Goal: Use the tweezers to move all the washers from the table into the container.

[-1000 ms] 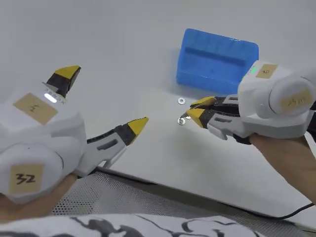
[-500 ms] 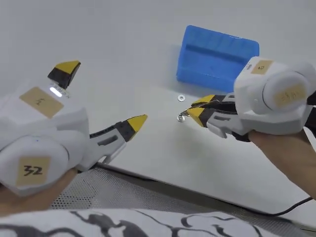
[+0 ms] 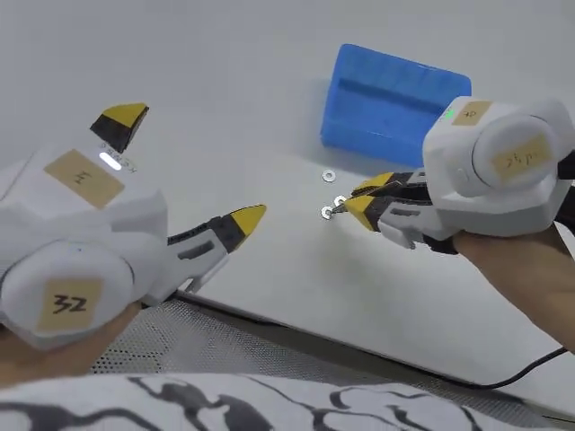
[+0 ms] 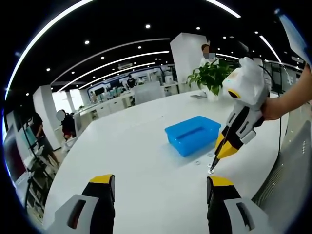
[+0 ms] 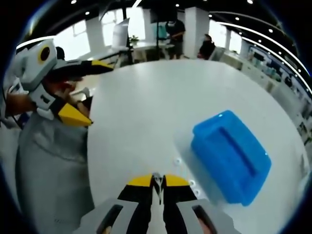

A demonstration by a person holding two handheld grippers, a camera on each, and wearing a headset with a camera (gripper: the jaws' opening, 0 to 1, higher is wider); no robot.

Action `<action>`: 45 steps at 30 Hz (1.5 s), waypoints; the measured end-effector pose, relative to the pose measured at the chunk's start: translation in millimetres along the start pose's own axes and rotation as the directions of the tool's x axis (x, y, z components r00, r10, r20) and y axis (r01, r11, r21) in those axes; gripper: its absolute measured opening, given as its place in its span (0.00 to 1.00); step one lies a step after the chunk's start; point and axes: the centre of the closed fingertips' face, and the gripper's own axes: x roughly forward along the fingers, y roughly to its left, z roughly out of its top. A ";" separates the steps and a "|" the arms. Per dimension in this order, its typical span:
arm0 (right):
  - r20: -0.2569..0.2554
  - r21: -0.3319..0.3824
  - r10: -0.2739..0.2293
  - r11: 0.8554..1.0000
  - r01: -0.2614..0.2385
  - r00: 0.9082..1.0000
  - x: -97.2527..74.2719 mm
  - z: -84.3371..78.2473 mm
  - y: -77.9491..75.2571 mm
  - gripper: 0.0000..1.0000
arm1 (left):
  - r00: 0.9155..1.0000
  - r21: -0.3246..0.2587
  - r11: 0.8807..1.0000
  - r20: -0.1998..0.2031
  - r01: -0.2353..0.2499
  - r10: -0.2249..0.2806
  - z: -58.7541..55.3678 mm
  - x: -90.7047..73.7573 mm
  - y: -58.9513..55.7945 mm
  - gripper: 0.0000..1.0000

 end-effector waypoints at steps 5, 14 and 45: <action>-0.025 0.014 -0.014 1.000 0.014 1.000 0.2 1.6 -2.7 0.04 | 1.000 -0.005 1.000 0.002 -0.002 0.002 -1.3 0.2 2.2 0.78; -0.083 0.014 -0.012 1.000 0.014 0.996 2.2 1.5 -1.0 0.04 | 1.000 0.001 1.000 0.011 -0.005 0.005 1.2 -0.7 2.2 0.77; 0.197 0.242 -0.166 0.963 0.116 0.966 8.5 13.6 -9.4 0.04 | 1.000 0.036 0.999 -0.010 -0.006 0.006 -2.3 -1.1 3.0 0.75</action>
